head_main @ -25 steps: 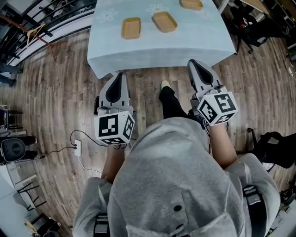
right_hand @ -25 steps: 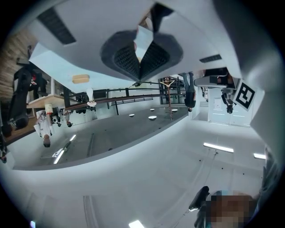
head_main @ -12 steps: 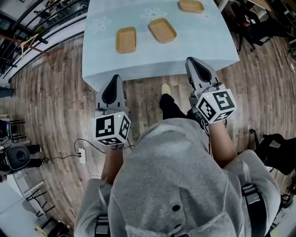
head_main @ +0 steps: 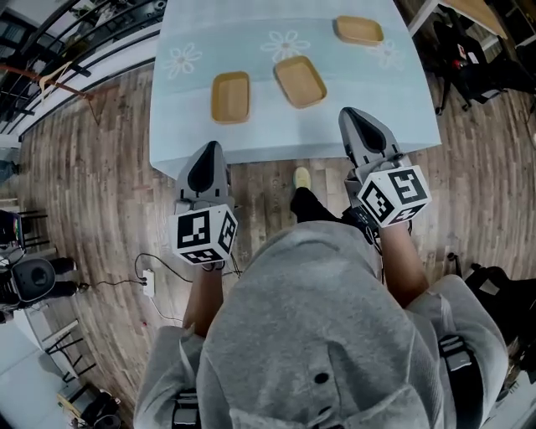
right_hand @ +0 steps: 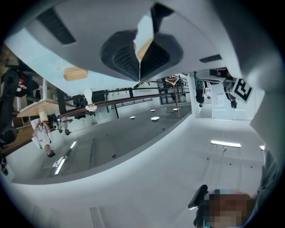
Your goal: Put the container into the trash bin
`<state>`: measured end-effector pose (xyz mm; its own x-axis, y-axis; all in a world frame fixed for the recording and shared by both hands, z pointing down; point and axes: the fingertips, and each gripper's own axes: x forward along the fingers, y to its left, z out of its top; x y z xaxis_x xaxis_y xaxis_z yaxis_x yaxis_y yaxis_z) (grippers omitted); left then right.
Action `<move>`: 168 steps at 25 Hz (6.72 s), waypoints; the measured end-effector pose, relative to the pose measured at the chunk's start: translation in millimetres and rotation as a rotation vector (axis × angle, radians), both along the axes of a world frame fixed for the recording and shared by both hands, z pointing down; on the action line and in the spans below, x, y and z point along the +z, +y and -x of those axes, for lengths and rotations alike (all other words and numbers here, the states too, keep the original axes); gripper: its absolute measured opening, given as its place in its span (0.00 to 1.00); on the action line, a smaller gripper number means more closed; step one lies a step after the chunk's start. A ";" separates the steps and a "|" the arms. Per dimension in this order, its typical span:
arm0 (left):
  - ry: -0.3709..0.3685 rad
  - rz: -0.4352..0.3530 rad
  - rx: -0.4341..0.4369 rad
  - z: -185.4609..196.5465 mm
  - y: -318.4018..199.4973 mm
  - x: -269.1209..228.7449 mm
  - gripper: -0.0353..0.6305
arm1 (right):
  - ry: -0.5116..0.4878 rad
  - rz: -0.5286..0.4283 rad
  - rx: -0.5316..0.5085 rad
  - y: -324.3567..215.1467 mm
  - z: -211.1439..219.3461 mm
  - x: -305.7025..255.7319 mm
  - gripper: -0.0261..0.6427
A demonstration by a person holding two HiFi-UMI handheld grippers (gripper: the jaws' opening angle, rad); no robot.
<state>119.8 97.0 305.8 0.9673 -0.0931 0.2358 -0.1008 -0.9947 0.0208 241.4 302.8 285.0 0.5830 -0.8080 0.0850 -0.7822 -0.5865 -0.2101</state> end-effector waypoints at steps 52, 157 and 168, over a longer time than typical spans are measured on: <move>-0.358 -0.072 0.063 -136.8 -27.8 96.2 0.27 | -0.203 0.013 -0.109 -50.8 -143.4 59.4 0.08; -0.759 0.518 -0.795 311.9 -217.6 401.2 0.10 | -0.217 0.507 -1.196 -461.9 252.1 182.8 0.08; -0.723 0.614 -0.796 327.6 -234.4 414.2 0.33 | -0.173 0.519 -1.149 -460.0 248.8 173.7 0.08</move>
<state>-207.8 -137.4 719.9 0.3216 -0.2804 0.9044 -0.8551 -0.4963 0.1502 -7.3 -157.3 458.7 -0.4780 -0.6878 0.5463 -0.8783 0.3642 -0.3099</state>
